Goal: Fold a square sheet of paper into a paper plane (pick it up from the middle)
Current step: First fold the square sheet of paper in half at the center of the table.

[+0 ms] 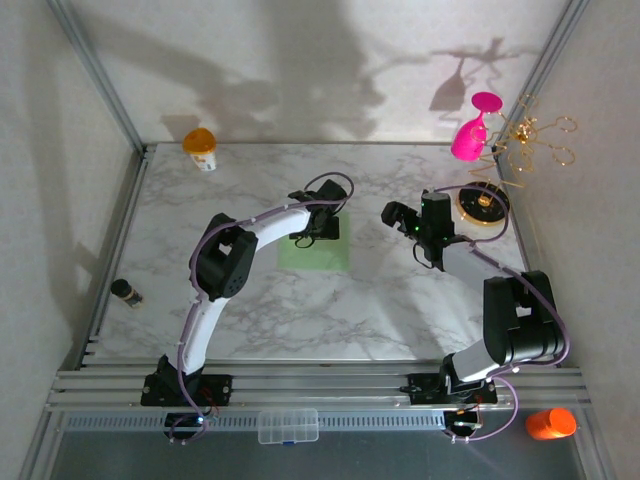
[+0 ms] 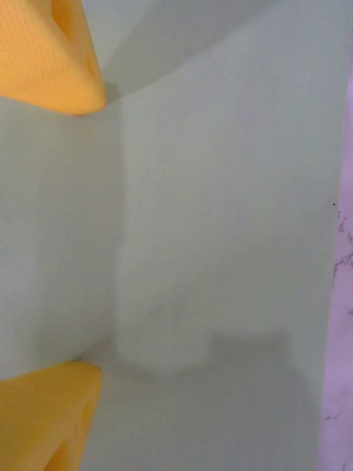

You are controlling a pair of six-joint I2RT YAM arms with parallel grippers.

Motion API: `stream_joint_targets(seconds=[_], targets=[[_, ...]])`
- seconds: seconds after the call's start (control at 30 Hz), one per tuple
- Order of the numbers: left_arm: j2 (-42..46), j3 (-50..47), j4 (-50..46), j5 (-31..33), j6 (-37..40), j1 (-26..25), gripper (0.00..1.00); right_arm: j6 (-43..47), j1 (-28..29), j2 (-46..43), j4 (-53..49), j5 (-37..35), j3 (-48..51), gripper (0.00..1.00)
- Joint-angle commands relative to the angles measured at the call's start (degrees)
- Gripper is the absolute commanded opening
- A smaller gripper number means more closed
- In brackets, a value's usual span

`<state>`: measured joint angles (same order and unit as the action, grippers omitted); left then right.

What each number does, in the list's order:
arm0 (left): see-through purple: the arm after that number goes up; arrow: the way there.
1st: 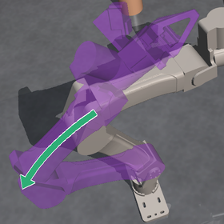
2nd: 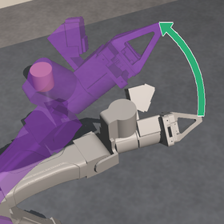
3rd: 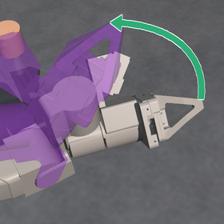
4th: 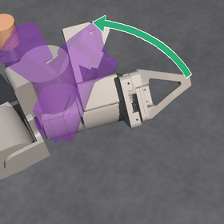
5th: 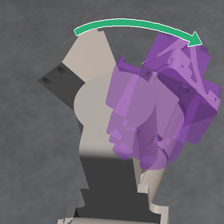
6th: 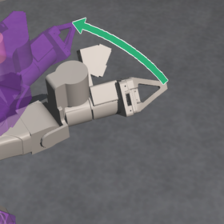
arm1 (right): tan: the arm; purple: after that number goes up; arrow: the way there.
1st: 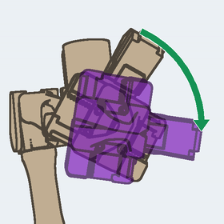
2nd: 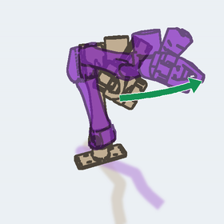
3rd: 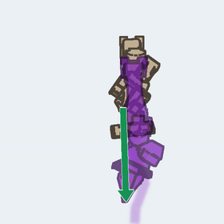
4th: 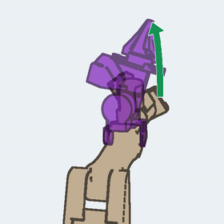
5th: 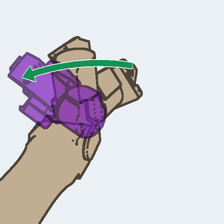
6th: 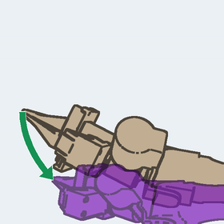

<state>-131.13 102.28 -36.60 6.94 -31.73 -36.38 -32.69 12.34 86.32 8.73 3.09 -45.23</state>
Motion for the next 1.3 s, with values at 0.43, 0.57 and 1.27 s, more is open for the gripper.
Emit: stream_joint_targets(seconds=[0.43,0.57,1.27], targets=[[-2.3,-2.4,-1.8,-2.2,-1.4,0.5,0.75,-1.0,-0.4,2.1,-0.8,-0.3,-1.3,0.98],[-0.7,-2.8,-0.9,-3.2,-1.8,1.0,0.66,-1.2,-0.3,2.3,-0.8,-0.2,-1.6,0.98],[24.4,-27.1,28.7,-39.9,-8.9,6.2,0.29,-5.6,-0.3,0.0,8.0,16.6,1.6,0.92]])
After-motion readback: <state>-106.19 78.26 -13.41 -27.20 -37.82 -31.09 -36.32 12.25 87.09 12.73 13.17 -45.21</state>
